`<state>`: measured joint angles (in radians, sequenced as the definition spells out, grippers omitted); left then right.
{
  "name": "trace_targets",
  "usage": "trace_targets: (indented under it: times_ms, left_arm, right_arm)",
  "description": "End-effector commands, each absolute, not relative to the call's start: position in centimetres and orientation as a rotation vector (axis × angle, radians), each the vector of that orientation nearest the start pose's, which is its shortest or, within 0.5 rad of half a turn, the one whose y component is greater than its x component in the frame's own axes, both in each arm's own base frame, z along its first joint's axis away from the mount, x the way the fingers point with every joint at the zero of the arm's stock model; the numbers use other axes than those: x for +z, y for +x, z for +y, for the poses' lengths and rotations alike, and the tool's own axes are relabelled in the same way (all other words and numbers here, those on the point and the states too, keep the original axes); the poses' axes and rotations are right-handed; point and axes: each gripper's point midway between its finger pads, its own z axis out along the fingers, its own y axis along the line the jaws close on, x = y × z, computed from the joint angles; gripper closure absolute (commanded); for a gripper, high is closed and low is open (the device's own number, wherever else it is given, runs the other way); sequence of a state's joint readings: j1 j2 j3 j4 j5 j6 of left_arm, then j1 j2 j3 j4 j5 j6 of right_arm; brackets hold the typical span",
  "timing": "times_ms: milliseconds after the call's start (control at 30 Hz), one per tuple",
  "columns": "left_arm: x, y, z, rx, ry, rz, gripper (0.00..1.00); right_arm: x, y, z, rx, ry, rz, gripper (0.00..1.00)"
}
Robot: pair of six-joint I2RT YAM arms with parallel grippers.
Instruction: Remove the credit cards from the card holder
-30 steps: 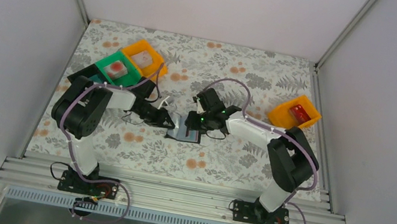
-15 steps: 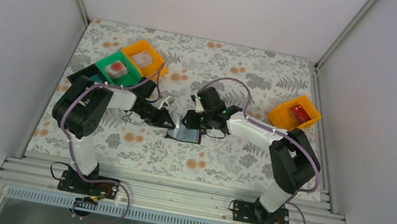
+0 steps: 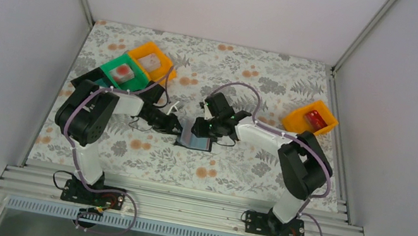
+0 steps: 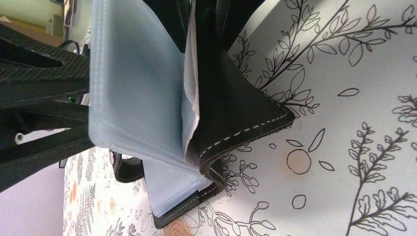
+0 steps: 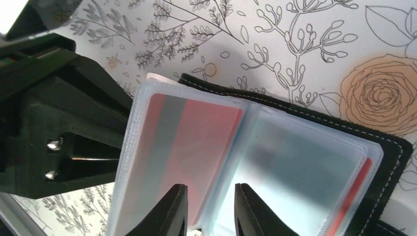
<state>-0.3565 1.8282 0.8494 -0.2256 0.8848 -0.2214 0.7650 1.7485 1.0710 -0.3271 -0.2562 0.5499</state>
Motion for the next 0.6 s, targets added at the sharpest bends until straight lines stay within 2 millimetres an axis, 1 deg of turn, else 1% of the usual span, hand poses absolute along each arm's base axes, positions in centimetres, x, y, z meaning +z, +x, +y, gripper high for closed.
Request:
trace_targets:
  times_ms: [0, 100, 167, 267, 300, 333, 400, 467, 500, 567]
  left_arm:
    - [2.6, 27.3, -24.7, -1.385, 0.446, 2.705, 0.98]
    - [2.8, 27.4, -24.6, -1.365, 0.454, 2.702, 0.98]
    - [3.1, 27.7, -24.5, -1.342, 0.467, 2.696, 0.98]
    - [3.4, 28.5, -24.1, -1.254, 0.477, 2.698, 0.98]
    - [3.4, 28.7, -24.0, -1.229, 0.479, 2.698, 0.98]
    - [3.4, 28.7, -23.9, -1.222, 0.479, 2.698, 0.98]
    - [3.4, 28.6, -24.0, -1.233, 0.478, 2.699, 0.98]
    - [3.4, 28.6, -24.1, -1.235, 0.481, 2.699, 0.98]
    - [3.4, 28.5, -24.2, -1.237, 0.486, 2.698, 0.98]
    - [3.6, 28.5, -24.3, -1.242, 0.495, 2.689, 0.97]
  right_arm:
    - [6.6, 28.0, 32.7, 0.724, -0.385, 2.713, 0.69]
    - [7.7, 27.9, 33.2, 0.781, -0.416, 2.674, 0.63]
    - [8.3, 27.5, 33.9, 0.851, -0.459, 2.643, 0.59]
    - [9.0, 27.0, 34.8, 0.943, -0.491, 2.616, 0.55]
    - [9.2, 27.1, 35.0, 0.953, -0.489, 2.611, 0.52]
    - [9.4, 27.4, 35.2, 0.952, -0.483, 2.606, 0.46]
    - [9.5, 28.3, 35.4, 0.905, -0.451, 2.612, 0.32]
    - [9.1, 29.0, 35.7, 0.833, -0.439, 2.633, 0.22]
    - [8.8, 29.3, 35.7, 0.786, -0.428, 2.647, 0.19]
    - [8.1, 29.7, 35.4, 0.710, -0.406, 2.670, 0.16]
